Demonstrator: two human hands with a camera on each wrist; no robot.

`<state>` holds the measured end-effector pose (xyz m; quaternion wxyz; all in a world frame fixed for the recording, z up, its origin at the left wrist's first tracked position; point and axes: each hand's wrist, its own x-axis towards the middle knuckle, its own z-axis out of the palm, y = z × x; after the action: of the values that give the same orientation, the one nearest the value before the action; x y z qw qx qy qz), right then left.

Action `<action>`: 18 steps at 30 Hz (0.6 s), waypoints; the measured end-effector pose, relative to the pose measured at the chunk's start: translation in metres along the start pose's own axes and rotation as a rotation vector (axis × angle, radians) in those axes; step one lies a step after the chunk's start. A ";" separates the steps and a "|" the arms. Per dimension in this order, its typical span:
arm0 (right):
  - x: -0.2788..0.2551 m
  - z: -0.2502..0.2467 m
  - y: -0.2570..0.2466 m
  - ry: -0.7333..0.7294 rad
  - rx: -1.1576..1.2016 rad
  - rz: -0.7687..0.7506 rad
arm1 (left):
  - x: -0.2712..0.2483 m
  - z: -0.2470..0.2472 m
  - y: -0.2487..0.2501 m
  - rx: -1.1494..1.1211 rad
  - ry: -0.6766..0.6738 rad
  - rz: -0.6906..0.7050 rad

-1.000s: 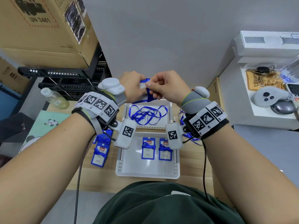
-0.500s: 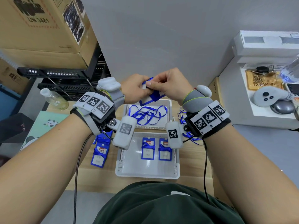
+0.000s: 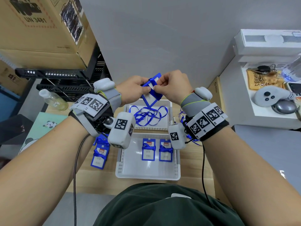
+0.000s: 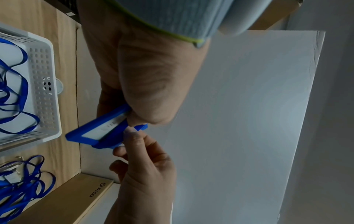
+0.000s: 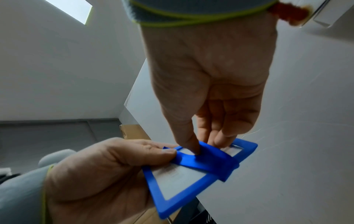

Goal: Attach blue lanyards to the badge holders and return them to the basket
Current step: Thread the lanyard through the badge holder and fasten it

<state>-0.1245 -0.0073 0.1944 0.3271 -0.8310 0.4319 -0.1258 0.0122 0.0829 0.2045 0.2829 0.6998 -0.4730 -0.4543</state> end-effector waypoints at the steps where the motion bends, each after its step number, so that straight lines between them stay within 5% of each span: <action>1: 0.000 0.000 0.000 0.002 -0.020 -0.006 | 0.001 0.001 0.000 0.000 -0.001 0.006; 10: 0.003 0.009 0.007 -0.048 0.268 0.171 | 0.003 0.002 -0.003 0.168 0.140 0.049; 18: 0.006 0.007 0.010 -0.155 0.259 0.227 | 0.006 0.010 -0.013 0.230 0.239 0.073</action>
<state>-0.1241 -0.0134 0.1822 0.4758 -0.7351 0.4765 -0.0784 0.0091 0.0824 0.1876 0.2716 0.7589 -0.5100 -0.3003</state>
